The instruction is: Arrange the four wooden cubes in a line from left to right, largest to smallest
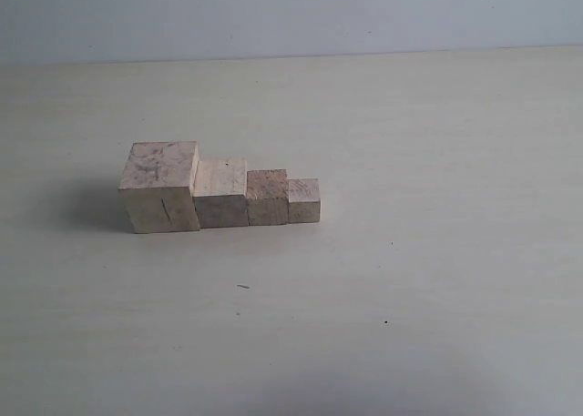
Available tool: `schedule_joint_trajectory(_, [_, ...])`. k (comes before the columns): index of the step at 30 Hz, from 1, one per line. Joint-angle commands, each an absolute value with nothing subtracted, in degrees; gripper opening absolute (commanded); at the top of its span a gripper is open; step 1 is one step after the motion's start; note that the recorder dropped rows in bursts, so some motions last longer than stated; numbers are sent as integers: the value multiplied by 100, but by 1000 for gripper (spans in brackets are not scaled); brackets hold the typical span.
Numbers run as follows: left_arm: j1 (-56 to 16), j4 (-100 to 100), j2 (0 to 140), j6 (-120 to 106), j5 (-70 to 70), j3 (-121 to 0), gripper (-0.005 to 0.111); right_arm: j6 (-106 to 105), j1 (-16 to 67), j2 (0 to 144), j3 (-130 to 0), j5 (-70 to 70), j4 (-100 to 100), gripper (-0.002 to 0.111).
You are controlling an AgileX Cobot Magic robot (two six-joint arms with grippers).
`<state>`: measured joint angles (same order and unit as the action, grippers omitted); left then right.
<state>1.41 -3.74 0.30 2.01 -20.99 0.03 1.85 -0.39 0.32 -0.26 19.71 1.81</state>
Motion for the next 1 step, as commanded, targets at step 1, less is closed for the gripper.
schedule_joint_trajectory(1, [107, -380, 0, 178, -2047, 0, 0, 171, -67, 0, 0, 1954, 151, 0])
